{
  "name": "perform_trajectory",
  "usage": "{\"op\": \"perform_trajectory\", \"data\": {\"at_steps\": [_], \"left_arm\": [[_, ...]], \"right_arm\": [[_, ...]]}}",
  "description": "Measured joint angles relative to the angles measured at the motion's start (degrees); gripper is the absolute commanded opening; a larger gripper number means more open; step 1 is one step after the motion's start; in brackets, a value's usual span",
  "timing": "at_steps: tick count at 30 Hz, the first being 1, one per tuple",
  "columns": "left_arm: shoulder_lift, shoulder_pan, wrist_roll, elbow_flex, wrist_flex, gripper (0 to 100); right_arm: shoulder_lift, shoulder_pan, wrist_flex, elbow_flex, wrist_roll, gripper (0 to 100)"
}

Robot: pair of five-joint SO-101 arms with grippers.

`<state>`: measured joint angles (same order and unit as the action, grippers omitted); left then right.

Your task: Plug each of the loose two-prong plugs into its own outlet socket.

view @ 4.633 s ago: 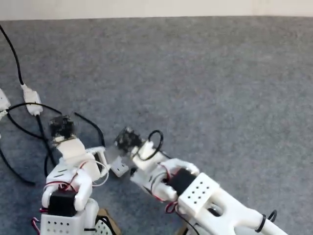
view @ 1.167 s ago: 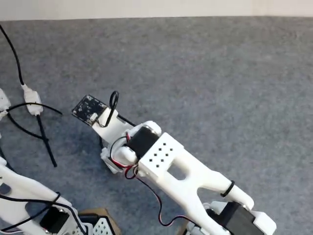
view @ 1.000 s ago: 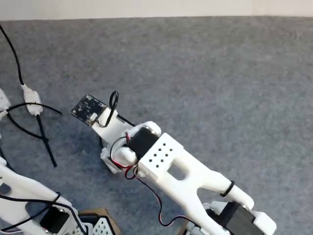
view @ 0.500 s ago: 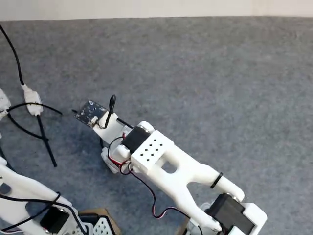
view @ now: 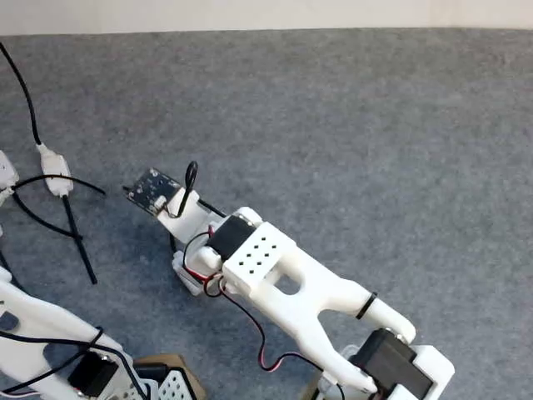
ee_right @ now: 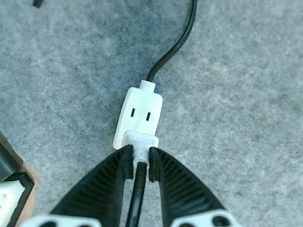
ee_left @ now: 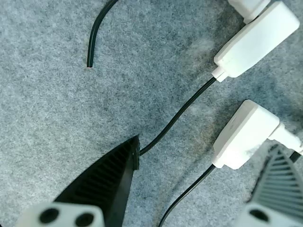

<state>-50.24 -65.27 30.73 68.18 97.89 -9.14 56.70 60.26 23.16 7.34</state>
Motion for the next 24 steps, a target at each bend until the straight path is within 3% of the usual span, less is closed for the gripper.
{"op": "perform_trajectory", "data": {"at_steps": [8, 14, 24], "left_arm": [[0.0, 0.0, 0.0, 0.0, 0.0, 40], [0.0, 0.0, 0.0, 0.0, 0.0, 40], [0.0, 0.0, 0.0, 0.0, 0.0, 40]], "right_arm": [[-0.2, 0.5, -1.0, 1.2, 0.0, 0.5], [0.1, 4.7, 7.6, 0.2, 0.0, 0.5], [0.1, 3.4, 10.4, 0.2, 0.0, 0.5]]}}
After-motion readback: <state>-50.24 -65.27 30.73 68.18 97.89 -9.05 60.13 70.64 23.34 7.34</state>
